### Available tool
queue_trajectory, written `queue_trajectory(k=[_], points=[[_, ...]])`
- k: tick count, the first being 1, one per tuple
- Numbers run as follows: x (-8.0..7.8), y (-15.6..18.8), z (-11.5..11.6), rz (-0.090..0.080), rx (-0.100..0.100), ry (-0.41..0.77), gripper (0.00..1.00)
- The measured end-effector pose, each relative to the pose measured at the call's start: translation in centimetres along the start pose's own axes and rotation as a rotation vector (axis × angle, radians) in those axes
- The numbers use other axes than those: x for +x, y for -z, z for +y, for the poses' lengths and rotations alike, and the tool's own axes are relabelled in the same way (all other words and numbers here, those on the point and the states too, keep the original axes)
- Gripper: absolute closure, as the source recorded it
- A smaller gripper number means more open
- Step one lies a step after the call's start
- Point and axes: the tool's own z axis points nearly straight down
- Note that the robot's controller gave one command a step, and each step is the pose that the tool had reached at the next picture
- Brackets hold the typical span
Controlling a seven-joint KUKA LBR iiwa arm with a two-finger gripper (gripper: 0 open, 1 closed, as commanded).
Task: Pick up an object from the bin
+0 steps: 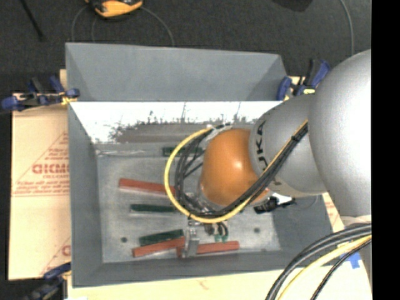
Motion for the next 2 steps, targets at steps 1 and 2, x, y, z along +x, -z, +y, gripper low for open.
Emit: queue_trajectory(k=[1,2], points=[[-0.13,0.07,-0.01,-0.003,0.0,-0.002,1.0],[0.0,0.0,-0.02,0.0,0.0,-0.003,0.0]])
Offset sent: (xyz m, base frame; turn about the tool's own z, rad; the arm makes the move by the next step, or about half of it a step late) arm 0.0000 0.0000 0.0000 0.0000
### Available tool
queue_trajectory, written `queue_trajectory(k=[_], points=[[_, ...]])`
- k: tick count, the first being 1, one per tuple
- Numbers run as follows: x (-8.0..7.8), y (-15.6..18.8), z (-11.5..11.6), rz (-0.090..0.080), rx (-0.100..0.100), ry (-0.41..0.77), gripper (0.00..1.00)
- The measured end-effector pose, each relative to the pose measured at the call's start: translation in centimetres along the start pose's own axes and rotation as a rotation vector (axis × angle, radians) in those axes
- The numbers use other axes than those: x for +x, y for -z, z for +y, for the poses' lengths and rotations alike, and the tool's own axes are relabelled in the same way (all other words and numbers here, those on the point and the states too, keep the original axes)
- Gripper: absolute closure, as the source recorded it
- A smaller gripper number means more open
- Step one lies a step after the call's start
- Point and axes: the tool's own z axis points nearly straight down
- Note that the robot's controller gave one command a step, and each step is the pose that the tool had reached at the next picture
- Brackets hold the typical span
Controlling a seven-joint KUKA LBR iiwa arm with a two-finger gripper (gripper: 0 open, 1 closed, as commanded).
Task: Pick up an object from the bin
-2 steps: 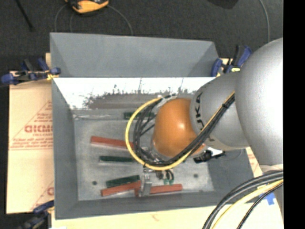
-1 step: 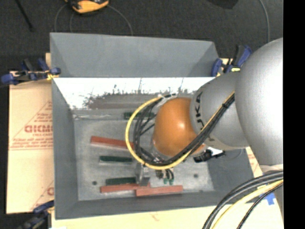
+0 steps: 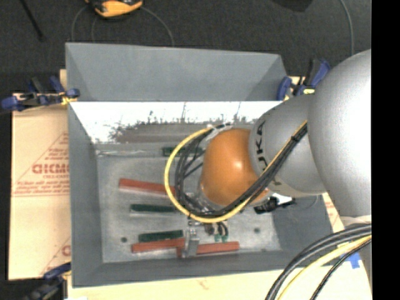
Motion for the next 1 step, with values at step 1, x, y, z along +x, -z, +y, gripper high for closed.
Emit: queue_trajectory(k=[1], points=[[-0.12,0.07,-0.01,-0.003,0.0,-0.004,1.0]])
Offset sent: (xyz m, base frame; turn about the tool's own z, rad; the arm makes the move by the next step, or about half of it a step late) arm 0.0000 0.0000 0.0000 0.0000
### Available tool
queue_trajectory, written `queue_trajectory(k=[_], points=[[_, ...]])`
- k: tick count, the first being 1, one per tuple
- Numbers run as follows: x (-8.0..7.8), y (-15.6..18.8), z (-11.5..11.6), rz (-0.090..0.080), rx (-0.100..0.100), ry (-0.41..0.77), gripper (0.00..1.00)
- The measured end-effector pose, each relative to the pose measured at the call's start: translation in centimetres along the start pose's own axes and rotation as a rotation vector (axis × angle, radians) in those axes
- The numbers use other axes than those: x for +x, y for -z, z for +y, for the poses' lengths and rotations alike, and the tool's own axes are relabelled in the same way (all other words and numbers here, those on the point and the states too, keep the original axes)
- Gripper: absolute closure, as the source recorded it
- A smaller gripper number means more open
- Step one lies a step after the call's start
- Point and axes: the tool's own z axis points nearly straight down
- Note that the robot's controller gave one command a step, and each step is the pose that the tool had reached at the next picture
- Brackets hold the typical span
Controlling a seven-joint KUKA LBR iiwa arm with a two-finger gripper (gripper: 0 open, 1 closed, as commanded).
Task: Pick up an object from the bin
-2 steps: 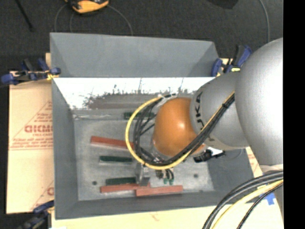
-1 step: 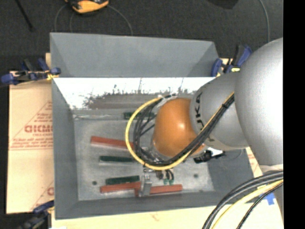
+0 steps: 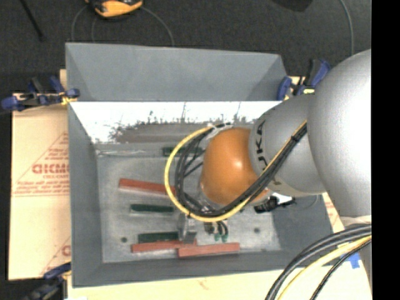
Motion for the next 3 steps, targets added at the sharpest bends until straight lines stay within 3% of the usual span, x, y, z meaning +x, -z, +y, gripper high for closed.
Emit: queue_trajectory(k=[1,2,3], points=[[0.1,-0.1,0.0,0.003,0.0,0.0,0.0],[0.1,-0.1,0.0,0.003,0.0,-0.001,0.0],[-3.5,-1.6,5.4,0.004,0.0,0.17,1.0]])
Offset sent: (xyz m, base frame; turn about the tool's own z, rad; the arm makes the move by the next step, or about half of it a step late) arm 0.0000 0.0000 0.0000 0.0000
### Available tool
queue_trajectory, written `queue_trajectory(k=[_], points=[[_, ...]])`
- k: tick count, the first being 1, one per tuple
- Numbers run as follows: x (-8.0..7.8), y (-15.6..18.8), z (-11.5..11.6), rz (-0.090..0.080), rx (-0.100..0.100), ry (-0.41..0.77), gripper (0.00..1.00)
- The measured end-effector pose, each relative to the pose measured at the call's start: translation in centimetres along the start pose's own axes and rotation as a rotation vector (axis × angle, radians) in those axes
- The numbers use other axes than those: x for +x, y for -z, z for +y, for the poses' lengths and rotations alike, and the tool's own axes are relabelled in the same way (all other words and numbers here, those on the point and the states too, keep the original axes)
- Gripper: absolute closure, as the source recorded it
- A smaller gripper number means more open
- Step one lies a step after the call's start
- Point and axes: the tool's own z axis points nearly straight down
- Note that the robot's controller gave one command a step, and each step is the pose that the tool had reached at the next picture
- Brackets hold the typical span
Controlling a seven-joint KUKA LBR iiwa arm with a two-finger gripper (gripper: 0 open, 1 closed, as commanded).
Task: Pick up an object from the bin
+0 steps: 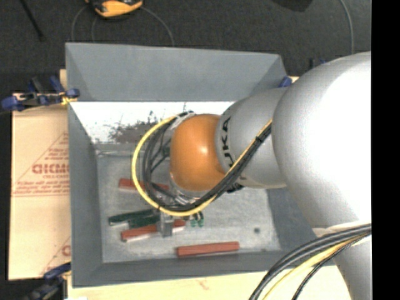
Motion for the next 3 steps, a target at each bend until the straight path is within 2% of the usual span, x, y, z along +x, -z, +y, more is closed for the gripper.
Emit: queue_trajectory(k=[1,2,3], points=[[0.0,0.0,0.0,0.0,0.0,0.0,1.0],[1.7,13.3,-0.7,-0.001,0.001,-0.079,1.0],[1.7,13.3,-0.7,-0.001,0.002,-0.077,1.0]])
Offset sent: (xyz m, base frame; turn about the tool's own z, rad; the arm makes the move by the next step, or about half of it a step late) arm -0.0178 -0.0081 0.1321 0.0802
